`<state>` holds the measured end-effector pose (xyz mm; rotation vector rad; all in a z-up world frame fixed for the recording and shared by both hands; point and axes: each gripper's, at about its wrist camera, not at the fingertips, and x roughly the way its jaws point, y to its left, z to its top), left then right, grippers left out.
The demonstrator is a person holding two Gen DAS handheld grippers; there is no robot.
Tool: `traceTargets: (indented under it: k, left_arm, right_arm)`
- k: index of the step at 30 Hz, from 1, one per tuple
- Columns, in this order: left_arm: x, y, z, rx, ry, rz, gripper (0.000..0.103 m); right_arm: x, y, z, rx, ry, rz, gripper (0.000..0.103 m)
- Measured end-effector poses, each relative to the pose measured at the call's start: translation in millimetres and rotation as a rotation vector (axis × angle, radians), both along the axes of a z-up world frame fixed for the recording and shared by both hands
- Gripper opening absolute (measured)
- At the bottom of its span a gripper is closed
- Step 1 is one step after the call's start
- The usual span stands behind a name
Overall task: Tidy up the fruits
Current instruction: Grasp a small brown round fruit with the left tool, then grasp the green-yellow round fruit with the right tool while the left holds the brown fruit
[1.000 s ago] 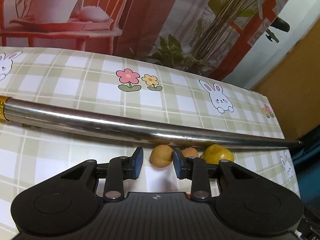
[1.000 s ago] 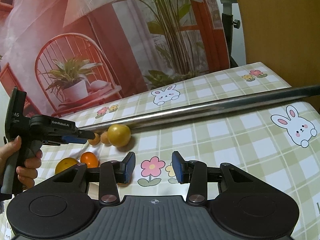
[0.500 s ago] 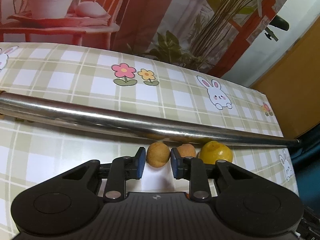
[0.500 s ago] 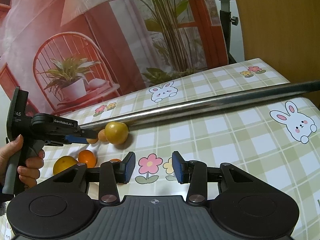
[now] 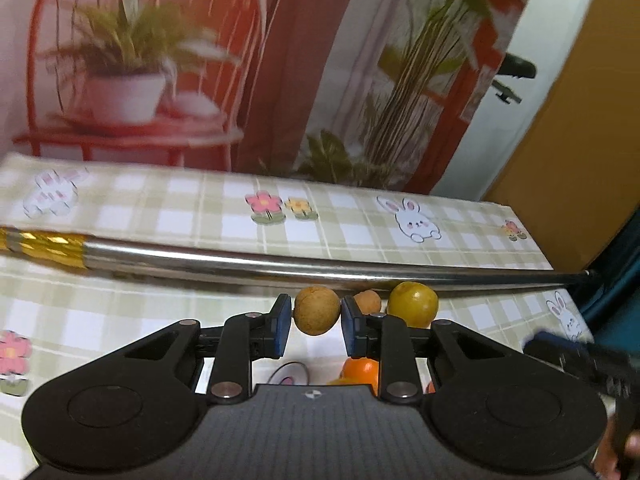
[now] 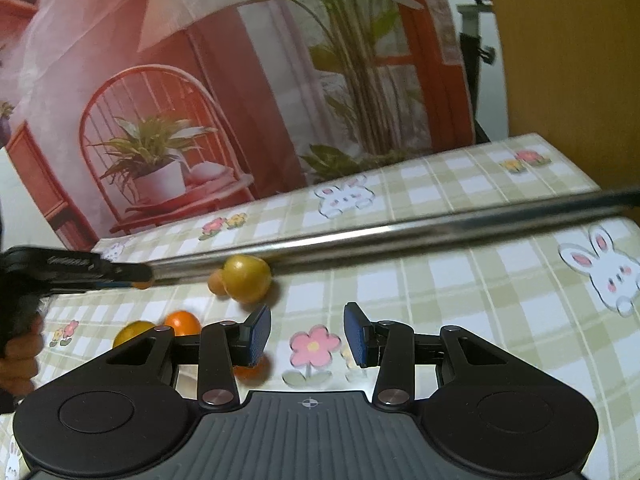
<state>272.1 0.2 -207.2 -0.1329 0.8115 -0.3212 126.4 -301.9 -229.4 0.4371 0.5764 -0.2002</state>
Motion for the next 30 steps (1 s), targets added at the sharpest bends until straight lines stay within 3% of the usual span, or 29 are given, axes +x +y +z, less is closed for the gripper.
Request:
traceTargets:
  k: [6,14,30]
  left_arm:
    - [-30.3,17.0,14.2,0.025,-0.066,0.05,0.029]
    - [-48.0,37.2,18.7,0.012,-0.081,0.093,0.028]
    - [-58.1,44.1,12.4,0.008,-0.059,0.098,0.029]
  right_arm:
    - [32.4,1.8,6.6,0.003,-0.037,0.072,0.039]
    - [88.7,18.1,1.8,-0.021,0.003,0.185,0.039]
    - [129.0,16.4,-33.1,0.033,0.066,0.183,0.044]
